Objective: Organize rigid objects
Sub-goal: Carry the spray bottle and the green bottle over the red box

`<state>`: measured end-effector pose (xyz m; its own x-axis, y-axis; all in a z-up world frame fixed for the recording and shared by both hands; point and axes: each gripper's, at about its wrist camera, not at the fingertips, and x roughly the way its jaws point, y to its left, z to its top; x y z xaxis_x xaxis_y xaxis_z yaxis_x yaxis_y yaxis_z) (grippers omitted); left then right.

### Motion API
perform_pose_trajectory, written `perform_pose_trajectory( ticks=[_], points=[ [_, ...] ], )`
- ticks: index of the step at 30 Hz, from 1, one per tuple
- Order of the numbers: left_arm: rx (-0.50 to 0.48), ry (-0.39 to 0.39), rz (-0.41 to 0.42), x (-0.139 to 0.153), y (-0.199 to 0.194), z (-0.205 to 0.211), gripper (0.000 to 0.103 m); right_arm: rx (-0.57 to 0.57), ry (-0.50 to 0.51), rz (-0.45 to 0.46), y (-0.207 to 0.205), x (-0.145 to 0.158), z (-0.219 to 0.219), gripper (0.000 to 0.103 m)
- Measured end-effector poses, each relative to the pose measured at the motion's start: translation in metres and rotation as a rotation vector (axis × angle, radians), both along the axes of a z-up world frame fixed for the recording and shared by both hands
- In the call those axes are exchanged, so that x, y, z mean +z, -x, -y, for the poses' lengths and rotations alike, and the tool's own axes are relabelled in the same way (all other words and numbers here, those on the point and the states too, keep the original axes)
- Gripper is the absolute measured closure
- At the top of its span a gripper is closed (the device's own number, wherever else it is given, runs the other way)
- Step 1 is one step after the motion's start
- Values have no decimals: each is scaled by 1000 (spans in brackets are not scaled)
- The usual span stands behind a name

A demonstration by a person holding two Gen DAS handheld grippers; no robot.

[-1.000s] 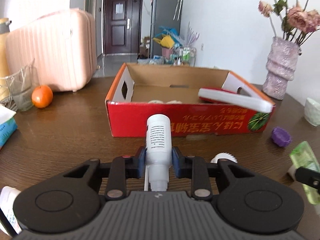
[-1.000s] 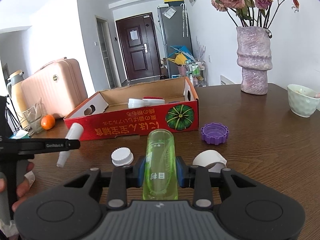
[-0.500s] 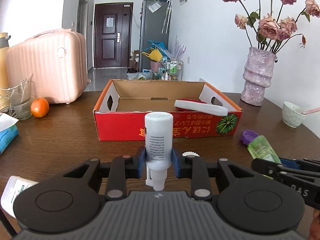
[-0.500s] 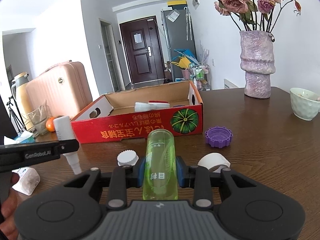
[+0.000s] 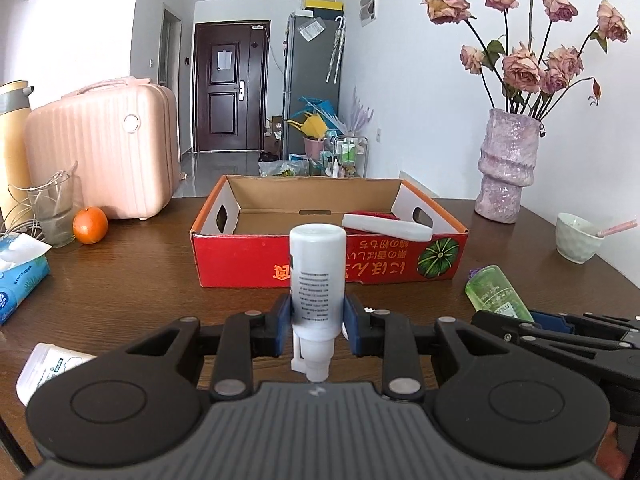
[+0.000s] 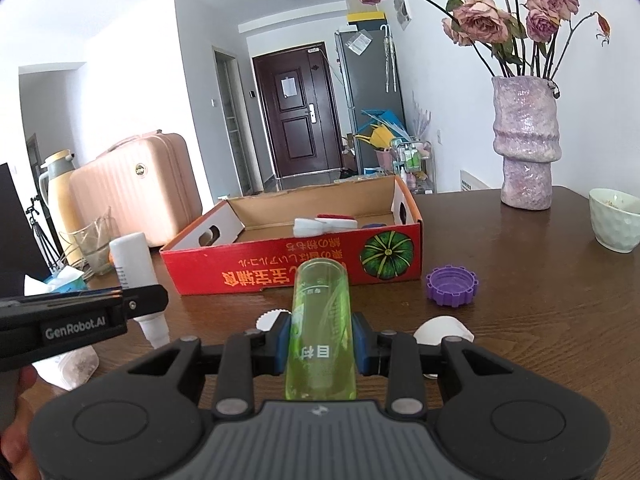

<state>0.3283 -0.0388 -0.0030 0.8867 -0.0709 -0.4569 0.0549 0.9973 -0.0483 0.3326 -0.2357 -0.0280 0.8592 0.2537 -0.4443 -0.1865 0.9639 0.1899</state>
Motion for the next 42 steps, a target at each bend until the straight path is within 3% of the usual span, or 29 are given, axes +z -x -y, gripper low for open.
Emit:
perform_pose_trajectory(
  ticks=[19, 42],
  points=[
    [25, 31, 47, 25, -19, 0, 75, -9, -5, 56, -17, 26, 1, 73],
    [85, 93, 79, 38, -96, -1, 75, -18, -21, 76, -102, 47, -5, 73]
  ],
)
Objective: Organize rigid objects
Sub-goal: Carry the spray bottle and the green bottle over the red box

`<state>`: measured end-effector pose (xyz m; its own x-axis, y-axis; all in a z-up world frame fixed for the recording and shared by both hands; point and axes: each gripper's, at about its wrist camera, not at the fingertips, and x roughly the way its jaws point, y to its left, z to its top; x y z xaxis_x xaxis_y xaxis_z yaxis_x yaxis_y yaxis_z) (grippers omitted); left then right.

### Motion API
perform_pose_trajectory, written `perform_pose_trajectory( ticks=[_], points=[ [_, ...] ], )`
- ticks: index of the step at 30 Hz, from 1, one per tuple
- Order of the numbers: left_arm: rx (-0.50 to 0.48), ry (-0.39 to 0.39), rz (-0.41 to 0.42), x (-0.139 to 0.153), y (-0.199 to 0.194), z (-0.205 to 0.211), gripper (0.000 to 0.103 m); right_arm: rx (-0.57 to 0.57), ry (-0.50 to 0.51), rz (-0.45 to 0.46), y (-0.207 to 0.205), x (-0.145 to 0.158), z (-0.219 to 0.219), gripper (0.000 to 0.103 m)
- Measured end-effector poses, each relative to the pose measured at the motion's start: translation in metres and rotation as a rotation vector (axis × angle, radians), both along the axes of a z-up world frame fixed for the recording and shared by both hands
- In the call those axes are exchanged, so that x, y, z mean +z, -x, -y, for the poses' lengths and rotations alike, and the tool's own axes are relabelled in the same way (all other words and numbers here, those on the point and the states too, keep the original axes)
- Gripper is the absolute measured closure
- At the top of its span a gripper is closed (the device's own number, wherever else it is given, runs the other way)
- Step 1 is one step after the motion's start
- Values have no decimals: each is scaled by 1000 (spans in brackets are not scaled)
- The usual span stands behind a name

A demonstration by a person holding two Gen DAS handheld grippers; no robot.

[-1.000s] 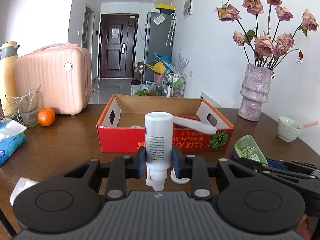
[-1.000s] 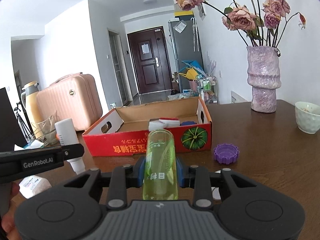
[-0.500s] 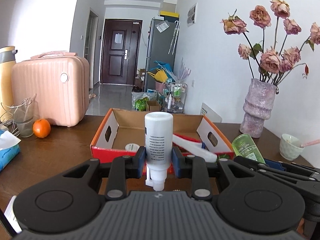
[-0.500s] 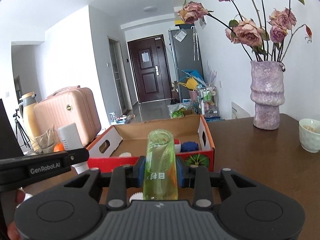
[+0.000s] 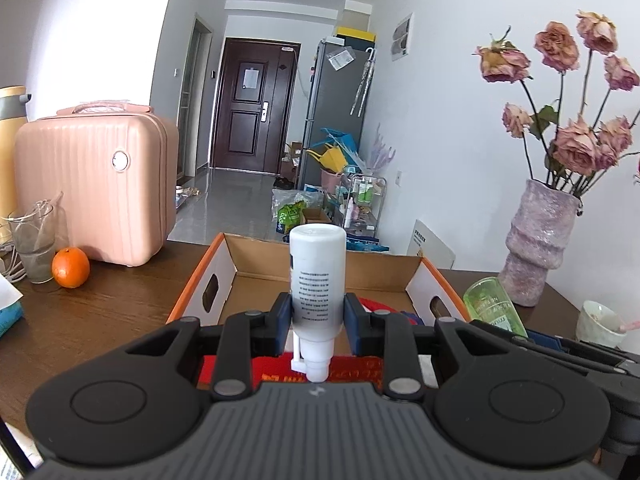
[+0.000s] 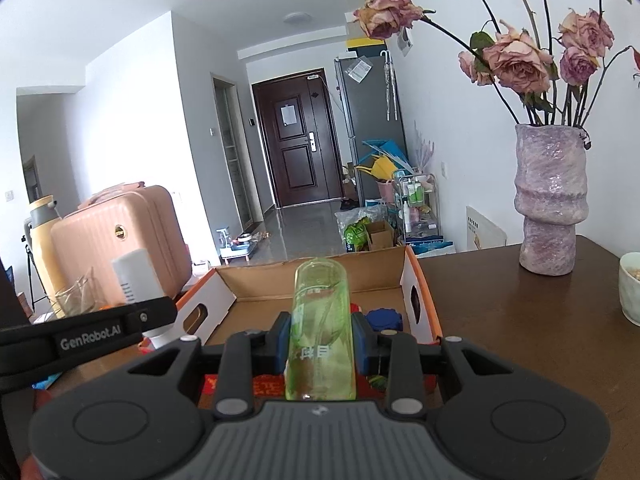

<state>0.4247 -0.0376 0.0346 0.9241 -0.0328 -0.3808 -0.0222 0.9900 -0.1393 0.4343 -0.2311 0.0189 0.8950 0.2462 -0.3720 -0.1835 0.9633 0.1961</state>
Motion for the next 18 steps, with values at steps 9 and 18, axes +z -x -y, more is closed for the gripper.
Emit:
perform_pose_trajectory(
  ticks=[9, 18],
  points=[
    [32, -3, -5, -4, -33, 1, 75, -6, -13, -23, -37, -2, -2, 73],
    [52, -9, -29, -12, -68, 0, 75, -16, -18, -38, -72, -3, -4, 73]
  ],
)
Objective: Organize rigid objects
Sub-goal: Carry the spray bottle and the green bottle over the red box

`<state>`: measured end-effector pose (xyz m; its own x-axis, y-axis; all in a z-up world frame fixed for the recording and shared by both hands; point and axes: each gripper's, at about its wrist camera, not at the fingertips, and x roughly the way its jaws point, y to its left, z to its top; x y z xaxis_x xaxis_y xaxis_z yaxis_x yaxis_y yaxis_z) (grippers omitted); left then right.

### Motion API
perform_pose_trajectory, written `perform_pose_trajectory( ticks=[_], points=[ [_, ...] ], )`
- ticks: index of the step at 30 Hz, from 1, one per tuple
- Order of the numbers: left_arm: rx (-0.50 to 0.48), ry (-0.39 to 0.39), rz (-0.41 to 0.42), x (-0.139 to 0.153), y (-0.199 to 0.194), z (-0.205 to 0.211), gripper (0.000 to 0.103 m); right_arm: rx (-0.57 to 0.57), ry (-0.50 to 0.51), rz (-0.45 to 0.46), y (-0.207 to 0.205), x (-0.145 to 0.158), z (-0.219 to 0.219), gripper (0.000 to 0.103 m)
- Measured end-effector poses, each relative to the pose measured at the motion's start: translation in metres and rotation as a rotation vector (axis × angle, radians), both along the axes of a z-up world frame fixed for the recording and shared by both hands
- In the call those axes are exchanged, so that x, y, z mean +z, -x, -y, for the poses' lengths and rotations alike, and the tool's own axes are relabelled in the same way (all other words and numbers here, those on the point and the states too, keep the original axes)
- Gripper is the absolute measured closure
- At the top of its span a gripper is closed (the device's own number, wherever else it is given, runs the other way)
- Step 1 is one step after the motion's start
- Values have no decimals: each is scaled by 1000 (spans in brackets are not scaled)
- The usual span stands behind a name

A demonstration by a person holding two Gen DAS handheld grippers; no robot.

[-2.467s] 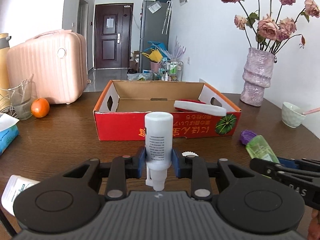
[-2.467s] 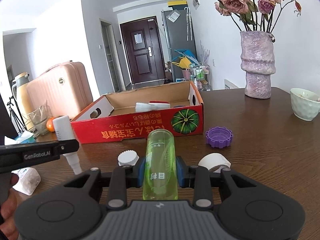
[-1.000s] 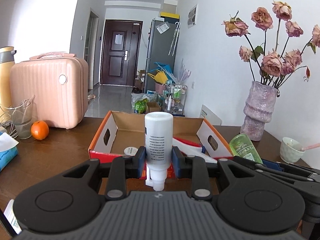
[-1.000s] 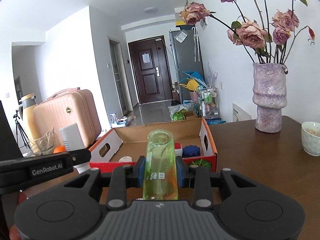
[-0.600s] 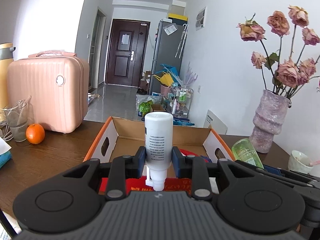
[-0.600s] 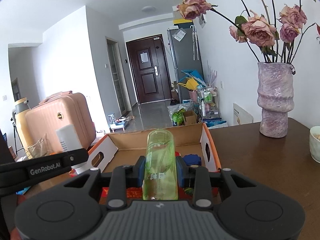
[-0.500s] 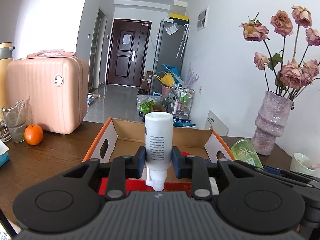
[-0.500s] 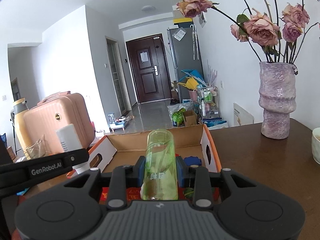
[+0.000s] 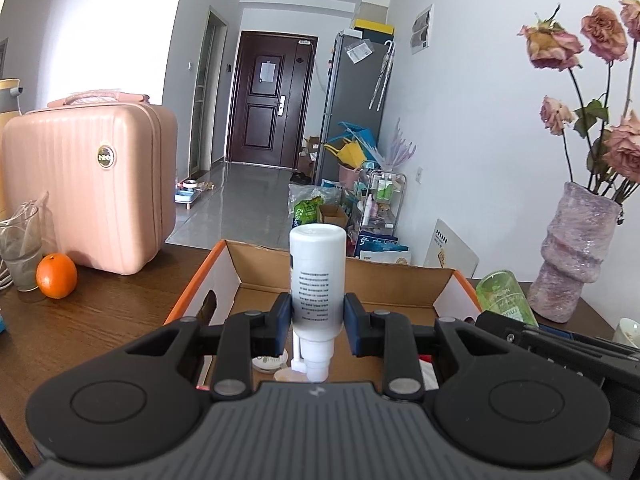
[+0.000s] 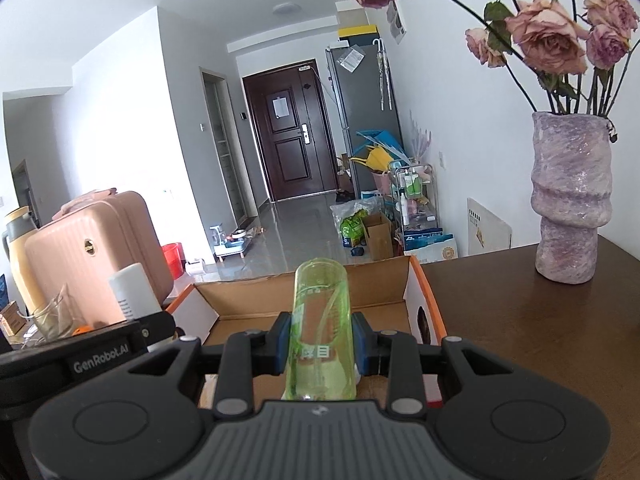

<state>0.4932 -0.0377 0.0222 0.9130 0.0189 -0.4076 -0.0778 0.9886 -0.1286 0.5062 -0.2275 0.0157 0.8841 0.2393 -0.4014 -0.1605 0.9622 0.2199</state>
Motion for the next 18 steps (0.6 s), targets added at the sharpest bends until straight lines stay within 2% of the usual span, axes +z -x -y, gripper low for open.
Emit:
perform_pose_trajectory(
  ticks=[18],
  points=[
    [50, -21, -64, -20, -55, -3, 75, -5, 34, -71, -56, -15, -16, 73]
  ],
)
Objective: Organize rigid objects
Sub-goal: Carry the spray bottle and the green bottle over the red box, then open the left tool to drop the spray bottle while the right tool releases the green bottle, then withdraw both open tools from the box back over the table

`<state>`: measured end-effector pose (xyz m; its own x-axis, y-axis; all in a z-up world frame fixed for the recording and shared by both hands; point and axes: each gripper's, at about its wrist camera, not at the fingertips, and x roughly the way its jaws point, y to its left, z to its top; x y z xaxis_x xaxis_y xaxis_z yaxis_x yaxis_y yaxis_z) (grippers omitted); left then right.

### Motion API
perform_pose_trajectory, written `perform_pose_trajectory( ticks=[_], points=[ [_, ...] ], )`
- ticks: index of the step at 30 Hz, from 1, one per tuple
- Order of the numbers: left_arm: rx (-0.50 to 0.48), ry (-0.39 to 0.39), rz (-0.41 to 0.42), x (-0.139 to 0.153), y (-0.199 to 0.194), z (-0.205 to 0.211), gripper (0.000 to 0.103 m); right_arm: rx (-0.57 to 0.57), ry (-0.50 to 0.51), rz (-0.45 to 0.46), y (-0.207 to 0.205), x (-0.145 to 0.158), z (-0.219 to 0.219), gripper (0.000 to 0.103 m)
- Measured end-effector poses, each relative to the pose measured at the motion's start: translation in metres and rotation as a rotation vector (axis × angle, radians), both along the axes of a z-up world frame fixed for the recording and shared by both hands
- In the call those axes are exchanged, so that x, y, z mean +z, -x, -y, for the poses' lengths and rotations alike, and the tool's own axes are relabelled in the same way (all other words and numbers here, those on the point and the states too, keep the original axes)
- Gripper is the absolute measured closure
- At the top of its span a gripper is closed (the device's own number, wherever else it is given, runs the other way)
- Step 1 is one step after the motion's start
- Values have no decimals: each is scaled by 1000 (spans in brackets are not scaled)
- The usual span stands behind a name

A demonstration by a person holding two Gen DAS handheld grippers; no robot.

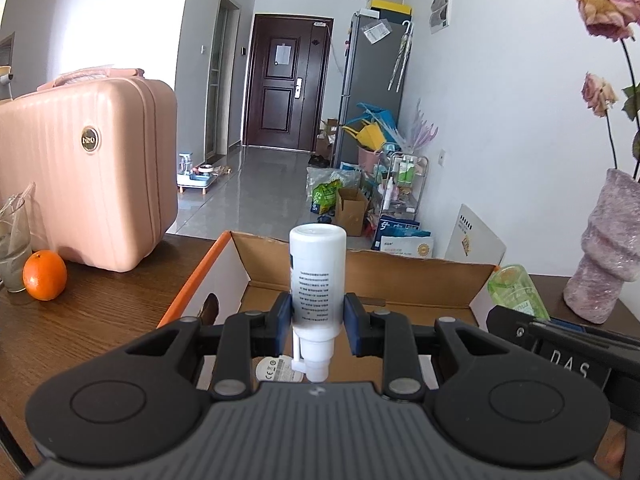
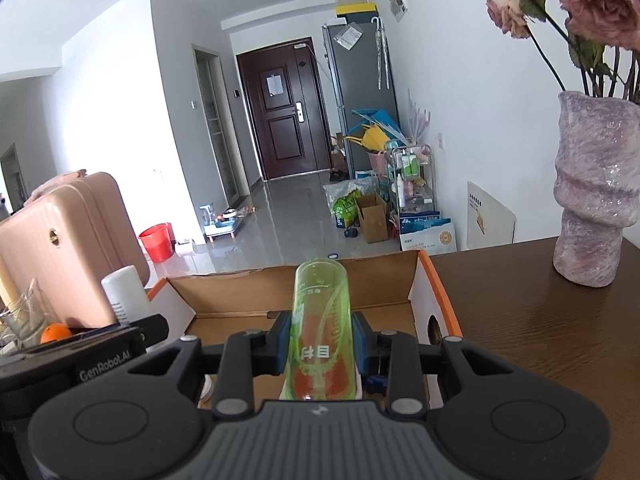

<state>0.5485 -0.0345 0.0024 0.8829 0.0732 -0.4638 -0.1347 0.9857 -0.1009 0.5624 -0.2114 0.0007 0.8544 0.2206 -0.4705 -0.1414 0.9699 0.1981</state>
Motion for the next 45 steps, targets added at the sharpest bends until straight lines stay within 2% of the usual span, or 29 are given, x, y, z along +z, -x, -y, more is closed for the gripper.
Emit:
perform_pose_trajectory(
  ticks=[5, 8, 9, 10, 11, 12, 13, 14, 15, 18, 23, 28, 45],
  points=[
    [4, -5, -15, -6, -9, -1, 75, 2, 6, -15, -6, -2, -2, 73],
    [-14, 4, -54, -9, -14, -2, 74, 2, 15, -34, -10, -5, -2, 73],
    [-8, 8, -61, -10, -14, -3, 69, 11, 18, -47, -11, -6, -2, 73],
    [-5, 8, -64, -9, -14, -4, 51, 19, 19, -53, -13, -6, -1, 72],
    [2, 6, -62, -9, -13, -5, 42, 16, 21, -49, -12, -5, 1, 68],
    [17, 5, -56, -8, -10, -6, 19, 8, 23, -47, -11, -3, 2, 61],
    [37, 1, -47, -6, -8, -7, 7, -7, 23, -40, -9, -1, 4, 42],
    [57, -7, -33, -4, -6, -8, 5, -21, 22, -31, -8, 0, 6, 25],
    [67, -10, -26, -2, -5, -9, 1, -33, 17, -22, -7, 1, 8, 20],
    [81, 7, -27, 1, -4, -14, 0, -50, 2, -23, -7, 2, 12, 17],
    [94, 0, -47, -1, -6, -17, 0, -57, 10, -22, -7, 1, 12, 5],
    [94, 1, -48, -2, -6, -16, 0, -48, 2, -14, -5, 3, 11, 0],
    [104, -1, -36, 3, 6, -18, 0, -40, 22, 23, 12, 14, 7, 0]
  ],
)
